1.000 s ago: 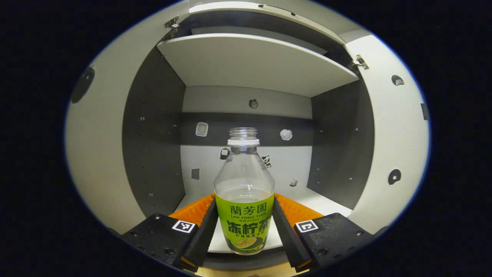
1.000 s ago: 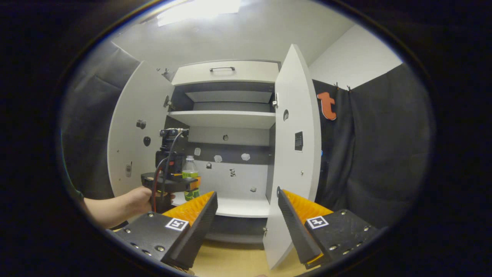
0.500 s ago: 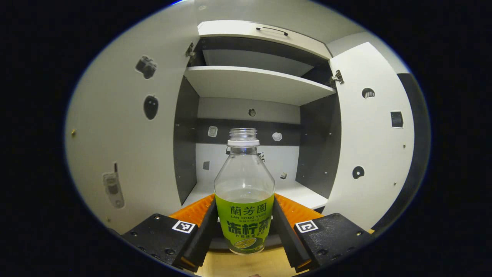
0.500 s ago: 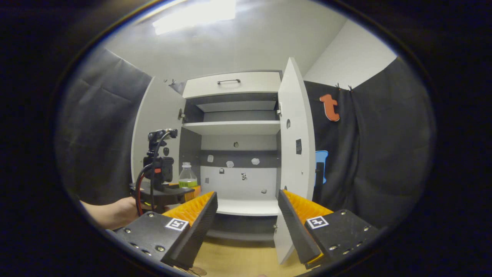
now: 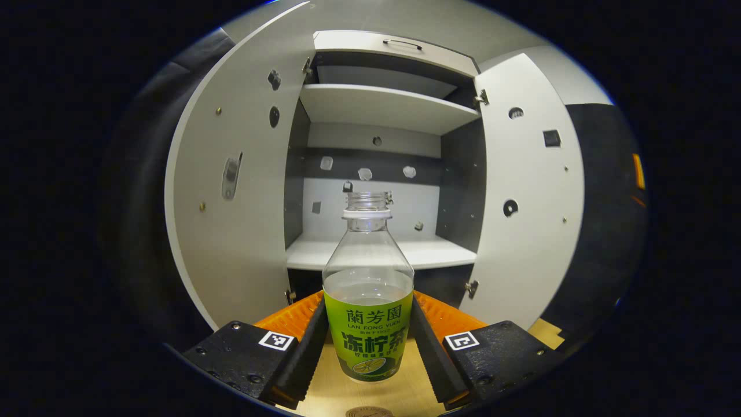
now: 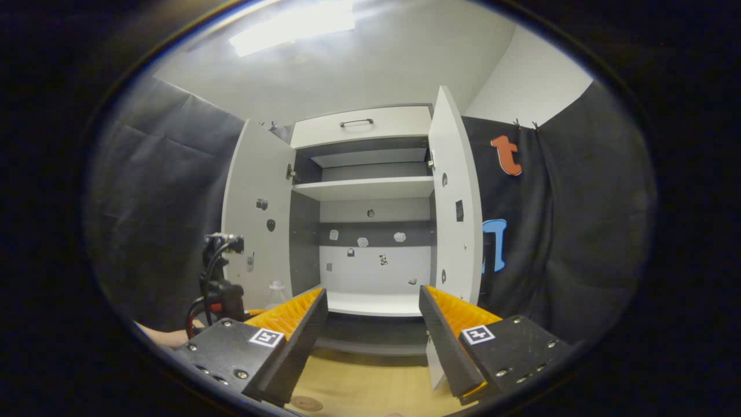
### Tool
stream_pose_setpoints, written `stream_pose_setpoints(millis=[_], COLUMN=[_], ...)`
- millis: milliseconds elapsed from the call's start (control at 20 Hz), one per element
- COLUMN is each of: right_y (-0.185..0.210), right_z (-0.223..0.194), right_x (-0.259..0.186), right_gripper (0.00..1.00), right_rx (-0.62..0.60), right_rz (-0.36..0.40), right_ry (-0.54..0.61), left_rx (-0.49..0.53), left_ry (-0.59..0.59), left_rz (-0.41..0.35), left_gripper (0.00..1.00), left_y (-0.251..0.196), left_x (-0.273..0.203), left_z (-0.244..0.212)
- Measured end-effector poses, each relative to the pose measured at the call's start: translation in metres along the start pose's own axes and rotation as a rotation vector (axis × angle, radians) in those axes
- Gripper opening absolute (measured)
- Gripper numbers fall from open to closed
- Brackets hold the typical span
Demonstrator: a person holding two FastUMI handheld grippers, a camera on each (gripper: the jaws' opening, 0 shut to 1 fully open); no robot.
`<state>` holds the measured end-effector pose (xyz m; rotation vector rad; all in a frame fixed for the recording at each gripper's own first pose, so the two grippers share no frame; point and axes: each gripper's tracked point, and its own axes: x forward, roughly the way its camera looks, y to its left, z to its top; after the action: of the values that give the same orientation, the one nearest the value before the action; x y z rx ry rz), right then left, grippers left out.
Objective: Grasp the bottle in the cabinet with the left hand and place it on the coaster, then close the right door with the right hand and the left door with the left hand.
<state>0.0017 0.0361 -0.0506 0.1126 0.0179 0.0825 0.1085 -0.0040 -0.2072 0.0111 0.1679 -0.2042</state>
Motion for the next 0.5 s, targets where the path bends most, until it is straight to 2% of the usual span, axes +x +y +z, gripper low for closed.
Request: stream_pose_setpoints(millis=[50,200,250,500], right_y=[0.005,0.021,0.024,0.016], right_z=[-0.001,0.000,-0.004,-0.023], right_x=[-0.001,-0.002,0.001,0.024], right_gripper=[0.94,0.96,0.94,0.96], right_rx=[0.008,0.064,0.090,0.104], right_rz=[0.025,0.112,0.127,0.105], right_ry=[-0.010,-0.052,-0.046,-0.004], left_rx=[0.017,0.038,0.039,-0.001], left_ry=[0.022,0.056,0.061,0.103], left_rz=[0.000,-0.019,-0.018,-0.044], left_gripper=[0.80,0.80,0.80,0.81], left_y=[-0.001,-0.011,-0.012,-0.019], left_x=[-0.008,-0.028,-0.034,-0.048], left_z=[-0.018,-0.066,-0.079,-0.151])
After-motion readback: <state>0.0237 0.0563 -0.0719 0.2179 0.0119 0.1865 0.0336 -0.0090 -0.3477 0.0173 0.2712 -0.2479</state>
